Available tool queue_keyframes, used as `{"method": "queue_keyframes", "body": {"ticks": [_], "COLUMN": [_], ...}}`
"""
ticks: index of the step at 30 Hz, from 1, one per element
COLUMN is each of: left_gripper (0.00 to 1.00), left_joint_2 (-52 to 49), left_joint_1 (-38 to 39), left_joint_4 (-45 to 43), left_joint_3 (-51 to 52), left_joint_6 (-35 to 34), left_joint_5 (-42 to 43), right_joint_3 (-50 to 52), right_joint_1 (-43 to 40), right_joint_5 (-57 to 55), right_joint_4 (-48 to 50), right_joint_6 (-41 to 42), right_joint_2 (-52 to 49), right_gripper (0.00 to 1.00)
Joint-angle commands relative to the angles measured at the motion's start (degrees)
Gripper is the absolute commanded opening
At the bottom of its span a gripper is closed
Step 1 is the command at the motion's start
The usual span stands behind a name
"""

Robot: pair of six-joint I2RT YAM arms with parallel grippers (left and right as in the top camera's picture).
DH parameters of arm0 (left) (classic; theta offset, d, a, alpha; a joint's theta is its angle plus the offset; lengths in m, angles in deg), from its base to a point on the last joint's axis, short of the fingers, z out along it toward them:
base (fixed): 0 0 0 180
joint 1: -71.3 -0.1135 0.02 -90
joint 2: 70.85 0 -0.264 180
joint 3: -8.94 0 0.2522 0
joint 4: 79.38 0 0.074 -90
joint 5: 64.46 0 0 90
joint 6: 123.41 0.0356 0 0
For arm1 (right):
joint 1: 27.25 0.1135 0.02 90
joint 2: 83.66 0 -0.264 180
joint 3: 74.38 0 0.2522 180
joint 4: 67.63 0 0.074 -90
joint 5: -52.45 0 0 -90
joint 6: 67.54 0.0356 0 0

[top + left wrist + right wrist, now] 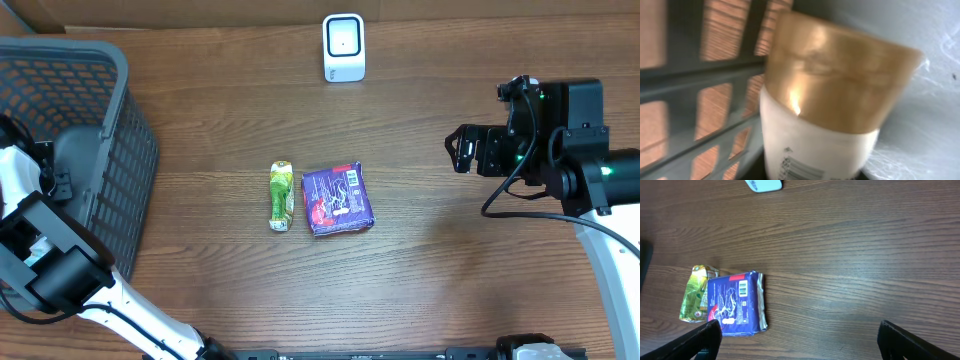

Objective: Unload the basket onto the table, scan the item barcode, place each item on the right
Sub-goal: 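Reach the left gripper into the basket and grasp the white tube, then place the white tube with gold cap beside the yellow pouch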

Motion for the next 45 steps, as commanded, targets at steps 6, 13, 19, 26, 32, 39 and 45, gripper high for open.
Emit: {"method": "queue_keyframes", "body": {"ticks": [6,13,19,26,32,39,45], "left_gripper": [0.04,0.04,0.04,0.04,0.04,0.04,0.05], "left_joint_2": [-1.0,1.9,6.4,16.2,22.8,18.1,13.5], "left_joint_1": [2.6,6.3,10.2,18.0,29.9,43.8,47.1], "left_joint_4": [3.4,11.7,18.5,23.0,33.1,47.8,48.5], "left_joint_3": [-3.3,-19.9,-39.1,-51.0,-51.0,-46.3,-29.9], "left_joint_6": [-12.0,-18.9,-21.1,-23.0,-30.8,-39.0,-43.4], "left_joint_5": [1.5,8.0,16.7,16.5,16.8,14.2,12.3], "right_joint_3": [-1.0,-1.0,-1.0,-1.0,-1.0,-1.0,-1.0], "right_joint_1": [0.2,0.2,0.2,0.2,0.2,0.2,0.2], "right_joint_5": [-0.3,-0.3,-0.3,-0.3,-0.3,-0.4,-0.4], "right_joint_4": [-0.3,-0.3,-0.2,-0.3,-0.3,-0.3,-0.4], "right_joint_6": [-0.1,-0.1,-0.1,-0.1,-0.1,-0.1,-0.1], "right_joint_2": [0.1,0.1,0.1,0.1,0.1,0.1,0.1], "right_gripper": [1.0,1.0,1.0,1.0,1.0,1.0,1.0]}}
